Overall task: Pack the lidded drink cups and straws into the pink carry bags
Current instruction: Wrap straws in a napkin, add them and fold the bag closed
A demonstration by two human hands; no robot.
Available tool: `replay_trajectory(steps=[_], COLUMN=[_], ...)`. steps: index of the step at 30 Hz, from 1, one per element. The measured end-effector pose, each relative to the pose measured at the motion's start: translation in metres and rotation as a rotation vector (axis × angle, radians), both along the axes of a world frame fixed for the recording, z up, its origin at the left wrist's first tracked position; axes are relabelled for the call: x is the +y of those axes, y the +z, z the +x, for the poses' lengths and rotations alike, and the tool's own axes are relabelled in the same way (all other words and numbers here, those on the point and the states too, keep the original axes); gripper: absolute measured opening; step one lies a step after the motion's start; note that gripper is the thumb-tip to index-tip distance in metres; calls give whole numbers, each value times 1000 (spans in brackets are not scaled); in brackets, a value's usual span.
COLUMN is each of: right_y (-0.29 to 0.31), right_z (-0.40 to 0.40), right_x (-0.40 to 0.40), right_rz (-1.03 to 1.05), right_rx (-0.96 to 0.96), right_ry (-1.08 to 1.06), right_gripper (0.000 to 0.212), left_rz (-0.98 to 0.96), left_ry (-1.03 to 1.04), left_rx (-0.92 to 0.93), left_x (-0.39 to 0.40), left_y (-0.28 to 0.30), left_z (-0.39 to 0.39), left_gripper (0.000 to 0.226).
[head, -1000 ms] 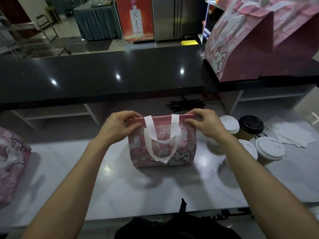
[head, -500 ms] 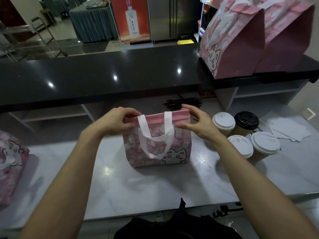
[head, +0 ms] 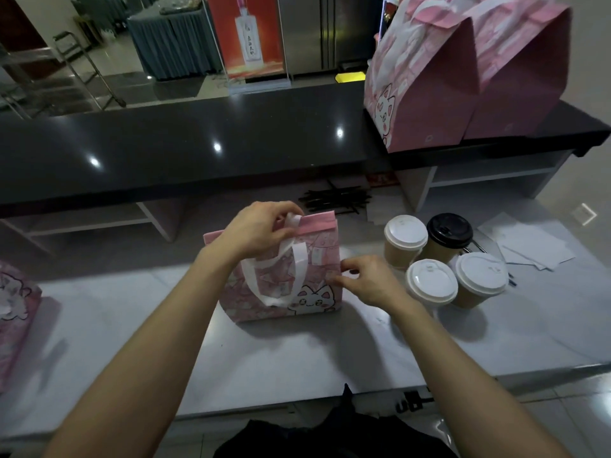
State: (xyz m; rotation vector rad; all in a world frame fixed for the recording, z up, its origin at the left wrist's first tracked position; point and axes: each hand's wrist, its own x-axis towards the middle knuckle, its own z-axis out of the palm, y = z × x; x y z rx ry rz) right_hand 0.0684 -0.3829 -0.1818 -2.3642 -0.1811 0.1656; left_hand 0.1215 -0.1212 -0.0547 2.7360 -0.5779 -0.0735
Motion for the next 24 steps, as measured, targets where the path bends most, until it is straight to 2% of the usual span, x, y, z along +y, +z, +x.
replay_trajectory(steps=[3,6,8,10,13,16,19,22,24], right_y=[1,3,12,27,48,67,72,69,66], right_z=[-2,-3,-3,-1,12,26,36,41,41], right_x=[0,-10,-18,-24,-19,-7,1,5,6], right_rz=[-19,-45,-35,35,189,315,243,189,175], right_rx=[-32,5,24,-41,-215,-216,-199,-218,-243], right_ry=[68,110,118,59,-32,-10,34,4,-2], right_gripper=[27,34,56,83,93,80,45,9,6], left_rz=[-69,-82,-141,-183,-261,-281,-315,-301,-305], left_ry=[45,18,3,58,179,293,321,359,352], left_rx=[-53,-35,8,-15,15,71,134,63,14], left_x=[2,2,9,28,69,102,112,112,112], left_y=[-4,-7,-4,2,1,-3,-9,-18,-23], left_z=[-3,-7,-12,-20,-34,-48,-53,-49,-45], left_gripper=[22,31,50,69,71,69,44,24,24])
